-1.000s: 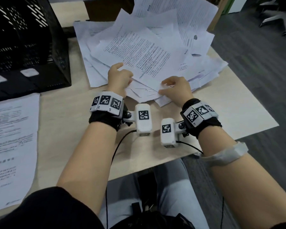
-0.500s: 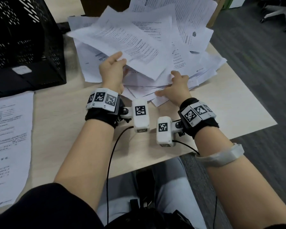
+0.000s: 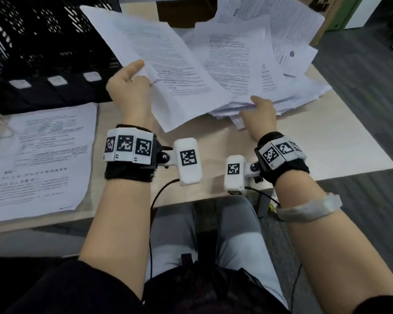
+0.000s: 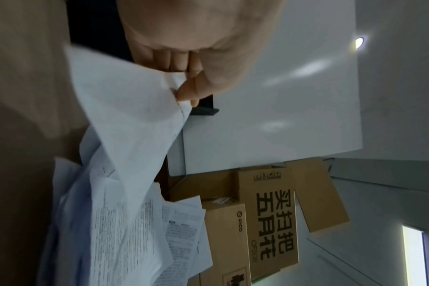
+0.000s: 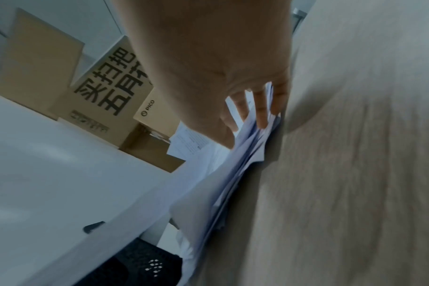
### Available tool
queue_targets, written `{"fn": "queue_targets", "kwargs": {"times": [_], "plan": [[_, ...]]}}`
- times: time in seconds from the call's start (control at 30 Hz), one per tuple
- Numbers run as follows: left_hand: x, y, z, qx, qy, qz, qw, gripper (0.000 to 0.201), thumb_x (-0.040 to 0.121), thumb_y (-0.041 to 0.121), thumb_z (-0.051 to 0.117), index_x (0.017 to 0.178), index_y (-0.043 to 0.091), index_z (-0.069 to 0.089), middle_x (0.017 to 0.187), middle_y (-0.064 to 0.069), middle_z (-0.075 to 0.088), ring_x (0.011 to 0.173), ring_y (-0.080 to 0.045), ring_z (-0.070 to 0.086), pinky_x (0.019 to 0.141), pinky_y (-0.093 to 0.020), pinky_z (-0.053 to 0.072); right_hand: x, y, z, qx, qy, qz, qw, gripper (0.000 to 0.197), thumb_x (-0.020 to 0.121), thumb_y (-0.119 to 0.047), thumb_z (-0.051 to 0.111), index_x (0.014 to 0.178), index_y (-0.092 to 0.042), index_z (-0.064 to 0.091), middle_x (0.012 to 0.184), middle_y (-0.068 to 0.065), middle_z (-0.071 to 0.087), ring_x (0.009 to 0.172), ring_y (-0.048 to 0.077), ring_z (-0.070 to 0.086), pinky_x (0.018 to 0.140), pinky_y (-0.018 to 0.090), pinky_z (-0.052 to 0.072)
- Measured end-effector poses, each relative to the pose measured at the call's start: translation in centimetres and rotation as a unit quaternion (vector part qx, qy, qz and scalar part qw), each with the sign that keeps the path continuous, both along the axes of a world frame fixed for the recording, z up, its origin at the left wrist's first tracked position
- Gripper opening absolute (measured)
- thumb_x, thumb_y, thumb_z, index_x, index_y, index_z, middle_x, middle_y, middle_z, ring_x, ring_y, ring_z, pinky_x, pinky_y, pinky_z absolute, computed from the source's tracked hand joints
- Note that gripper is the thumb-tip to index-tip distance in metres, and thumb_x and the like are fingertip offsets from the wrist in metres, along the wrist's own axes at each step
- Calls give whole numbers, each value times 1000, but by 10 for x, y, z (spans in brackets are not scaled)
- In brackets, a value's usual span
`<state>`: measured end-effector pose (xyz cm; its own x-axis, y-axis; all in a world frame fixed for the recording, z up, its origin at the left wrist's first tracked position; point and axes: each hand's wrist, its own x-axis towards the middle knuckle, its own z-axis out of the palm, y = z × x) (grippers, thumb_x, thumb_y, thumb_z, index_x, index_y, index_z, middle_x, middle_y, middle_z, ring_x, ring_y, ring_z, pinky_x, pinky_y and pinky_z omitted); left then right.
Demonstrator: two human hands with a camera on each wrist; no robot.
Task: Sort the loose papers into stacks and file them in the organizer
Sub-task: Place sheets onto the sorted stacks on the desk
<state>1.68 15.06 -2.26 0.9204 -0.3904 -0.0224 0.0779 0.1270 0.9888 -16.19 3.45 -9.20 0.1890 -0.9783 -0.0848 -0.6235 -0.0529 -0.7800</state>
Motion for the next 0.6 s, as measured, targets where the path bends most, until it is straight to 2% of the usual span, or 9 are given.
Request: {"fn": "queue_targets", "kwargs": {"times": [0.1,0.2,0.27,0.3,0.37,0.4,0.47,0.53,0.6], "plan": [[1,28,-6,41,-5,-24,999,37,83,-11,45,110,6,65,109,-7,64,100,-15,61,82,-19,54,3,19,9,-44,-82,-37,995,39,96,-23,47,130,-6,52,133,11,52,120,23,50,102,31,39],[3,55,-14,72,-8,-48,996,36,84,-7,47,111,7,65,108,-6,65,103,-16,61,87,-22,53,10,43,18,-37,-188,-51,980,37,99,-31,39,90,-6,64,98,13,68,92,29,61,89,35,47],[8,71,-19,102,-8,-63,993,38,85,-7,45,114,8,64,103,-2,62,95,-11,59,75,-13,52,11,59,22,16,-246,-51,968,39,99,-37,39,73,-14,58,83,12,69,74,27,66,65,31,51],[11,79,-22,115,-6,-75,991,38,86,-8,44,116,8,62,102,-3,61,89,-9,58,67,-10,51,11,67,22,36,-243,-41,968,35,97,-37,43,73,-15,57,83,12,69,69,24,65,58,26,48],[13,93,-27,138,-1,-98,986,38,87,-10,45,119,6,60,104,-7,61,86,-11,59,61,-11,50,12,79,14,50,-200,0,978,24,91,-32,54,81,-10,61,90,12,69,74,18,60,65,26,46],[15,99,-30,152,-1,-104,983,39,88,-10,44,120,6,59,107,-8,60,90,-14,60,64,-14,51,13,85,10,51,-170,23,984,20,87,-27,59,90,-8,64,94,9,68,79,17,58,72,27,45],[18,110,-37,181,-11,-105,978,45,87,-13,38,123,7,57,119,-10,58,102,-19,57,76,-23,51,16,96,3,68,-132,49,988,32,82,-18,67,111,-6,63,101,6,64,86,17,59,77,28,48],[21,119,-45,207,-36,-99,973,50,86,-14,38,127,10,55,126,-5,53,109,-17,53,87,-27,49,20,106,-3,107,-141,56,983,44,79,-6,68,121,-3,58,106,11,64,81,18,59,65,25,48],[22,127,-48,230,-63,-100,966,52,85,-11,44,129,14,53,131,-4,51,116,-19,52,99,-32,47,25,115,-7,110,-138,60,982,44,75,3,67,118,-4,59,106,14,67,80,21,61,59,24,45]]}}
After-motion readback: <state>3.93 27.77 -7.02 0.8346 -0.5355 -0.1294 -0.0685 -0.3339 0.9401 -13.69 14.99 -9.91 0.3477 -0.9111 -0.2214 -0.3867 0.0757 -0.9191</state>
